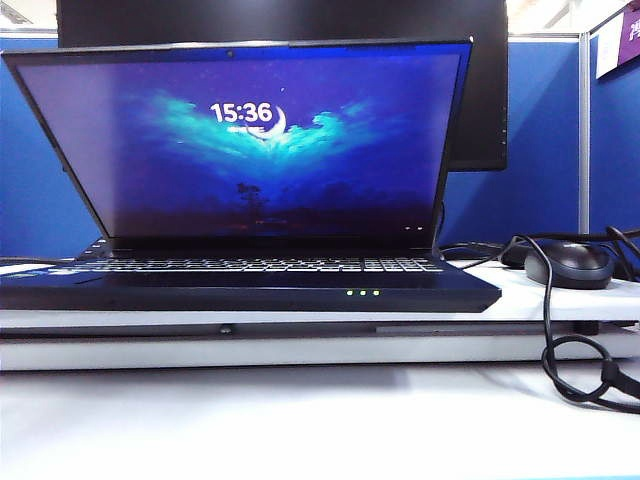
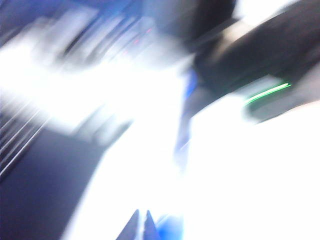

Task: Open the lid of the black laptop.

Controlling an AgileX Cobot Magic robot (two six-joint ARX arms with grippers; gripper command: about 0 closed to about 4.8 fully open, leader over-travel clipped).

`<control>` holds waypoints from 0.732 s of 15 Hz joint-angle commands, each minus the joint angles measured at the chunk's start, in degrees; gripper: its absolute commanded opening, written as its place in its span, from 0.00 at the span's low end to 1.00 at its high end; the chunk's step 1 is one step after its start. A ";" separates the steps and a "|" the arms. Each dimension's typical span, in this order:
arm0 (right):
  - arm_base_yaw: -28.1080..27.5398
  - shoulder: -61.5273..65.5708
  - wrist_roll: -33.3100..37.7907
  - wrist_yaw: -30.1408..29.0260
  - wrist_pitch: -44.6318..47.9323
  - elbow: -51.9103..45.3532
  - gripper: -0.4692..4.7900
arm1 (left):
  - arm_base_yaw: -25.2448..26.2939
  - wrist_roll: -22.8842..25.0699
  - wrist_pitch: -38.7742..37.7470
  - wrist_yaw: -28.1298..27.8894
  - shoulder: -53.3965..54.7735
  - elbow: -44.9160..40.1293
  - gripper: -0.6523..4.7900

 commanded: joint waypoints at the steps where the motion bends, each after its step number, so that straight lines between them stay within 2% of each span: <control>1: 4.57 3.10 -1.97 20.76 -2.16 0.33 0.09 | 0.04 -0.17 0.11 -21.57 3.30 0.17 0.11; 3: 5.25 6.14 -2.43 24.72 -1.77 0.33 0.09 | 0.04 -2.29 2.54 -27.45 4.48 0.17 0.11; 5: 5.25 8.94 -2.27 30.86 -1.07 0.33 0.09 | 0.04 -5.92 5.60 -37.92 5.16 0.15 0.11; 8: 5.22 9.77 -0.83 41.09 1.73 0.33 0.09 | 0.04 -10.10 9.57 -45.18 5.18 0.15 0.11; 11: 5.07 9.77 -0.13 45.03 4.79 0.35 0.09 | 0.04 -12.63 12.35 -49.53 5.18 0.15 0.11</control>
